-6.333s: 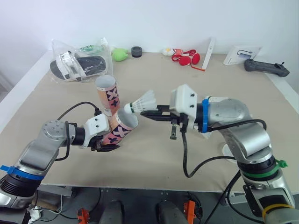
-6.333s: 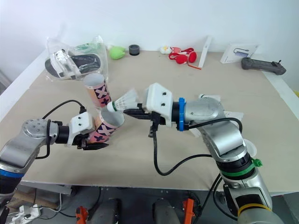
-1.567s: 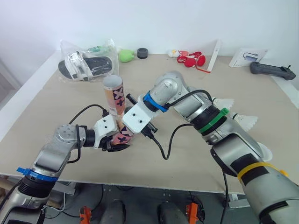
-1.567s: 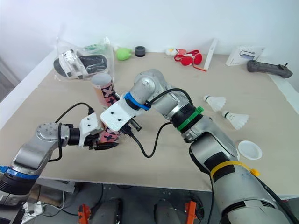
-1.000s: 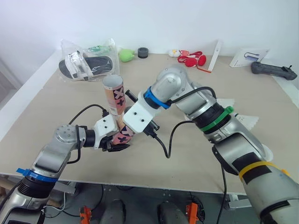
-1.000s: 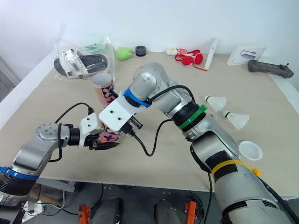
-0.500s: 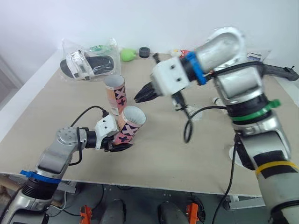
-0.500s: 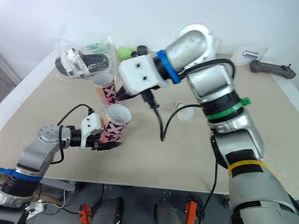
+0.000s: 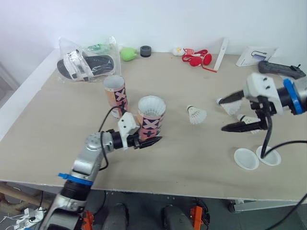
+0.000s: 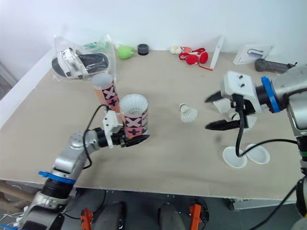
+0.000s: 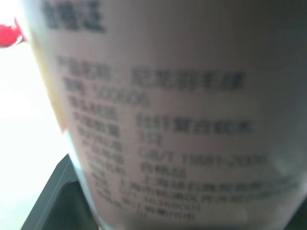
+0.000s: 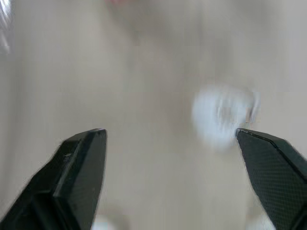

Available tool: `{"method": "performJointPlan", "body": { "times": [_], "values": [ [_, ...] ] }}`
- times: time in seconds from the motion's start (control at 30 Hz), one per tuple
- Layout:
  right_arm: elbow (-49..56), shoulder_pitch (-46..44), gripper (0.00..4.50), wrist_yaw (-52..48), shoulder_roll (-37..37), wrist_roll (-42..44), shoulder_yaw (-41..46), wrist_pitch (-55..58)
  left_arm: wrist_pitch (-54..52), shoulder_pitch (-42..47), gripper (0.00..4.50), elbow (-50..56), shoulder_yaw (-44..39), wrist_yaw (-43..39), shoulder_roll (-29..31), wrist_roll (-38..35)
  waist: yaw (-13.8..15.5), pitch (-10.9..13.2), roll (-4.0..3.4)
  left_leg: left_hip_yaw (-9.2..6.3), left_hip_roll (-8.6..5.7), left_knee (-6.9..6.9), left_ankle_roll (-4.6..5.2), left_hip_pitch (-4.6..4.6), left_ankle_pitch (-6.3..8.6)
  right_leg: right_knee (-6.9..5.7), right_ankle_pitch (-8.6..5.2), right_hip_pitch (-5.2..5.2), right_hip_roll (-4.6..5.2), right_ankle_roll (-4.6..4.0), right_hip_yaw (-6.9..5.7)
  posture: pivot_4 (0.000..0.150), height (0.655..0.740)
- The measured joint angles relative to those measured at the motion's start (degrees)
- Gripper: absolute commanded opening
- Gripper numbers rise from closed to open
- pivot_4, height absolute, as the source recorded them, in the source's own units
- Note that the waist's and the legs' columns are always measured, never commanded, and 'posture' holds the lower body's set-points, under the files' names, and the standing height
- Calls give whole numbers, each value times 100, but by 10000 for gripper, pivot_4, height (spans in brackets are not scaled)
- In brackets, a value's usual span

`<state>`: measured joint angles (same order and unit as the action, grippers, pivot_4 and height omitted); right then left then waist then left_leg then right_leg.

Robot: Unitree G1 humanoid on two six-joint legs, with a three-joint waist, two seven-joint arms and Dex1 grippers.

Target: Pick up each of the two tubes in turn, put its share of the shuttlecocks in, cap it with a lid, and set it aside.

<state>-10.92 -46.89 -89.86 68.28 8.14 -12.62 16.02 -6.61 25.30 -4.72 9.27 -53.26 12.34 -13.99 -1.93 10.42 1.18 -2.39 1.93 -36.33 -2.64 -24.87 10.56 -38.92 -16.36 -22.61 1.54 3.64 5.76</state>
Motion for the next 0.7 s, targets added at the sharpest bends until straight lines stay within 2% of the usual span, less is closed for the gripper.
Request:
{"method": "performJointPlan", "body": {
  "times": [0.2,0.3,0.57,0.67,0.7],
  "values": [
    [-1215,-40,44592,-9,26,-891,-781,-1071,1007,-52,30989,-1077,193,143,-344,282,-77,7,-15,6,-1,10,0,9,0,0,0,-1,-1,-1,10,1500,7400],
    [-1710,-106,44592,-10,-94,-1085,-1032,-1383,1506,-72,30989,-1370,218,181,-446,375,-71,7,-17,5,-4,11,-1,22,0,0,-1,18,2,0,9,1500,7400],
    [-2564,-237,44592,-13,-494,-1760,-1370,-1992,2034,-66,30989,-1784,216,339,-567,427,-75,4,-20,7,-14,6,-8,74,-6,0,-4,74,8,30,17,1500,7400],
    [-2865,-282,36644,8,-604,-1981,-1388,-2221,2061,-65,30989,-1827,210,355,-580,437,-75,-5,-36,8,-14,5,-9,78,-6,0,-3,77,8,30,20,1500,7400],
    [-2961,-323,31677,9,-640,-2047,-1388,-2298,2062,-61,30989,-1839,212,362,-587,438,-75,-7,-37,7,-15,5,-9,85,-6,0,-3,85,8,31,19,1500,7400]
  ]
}}
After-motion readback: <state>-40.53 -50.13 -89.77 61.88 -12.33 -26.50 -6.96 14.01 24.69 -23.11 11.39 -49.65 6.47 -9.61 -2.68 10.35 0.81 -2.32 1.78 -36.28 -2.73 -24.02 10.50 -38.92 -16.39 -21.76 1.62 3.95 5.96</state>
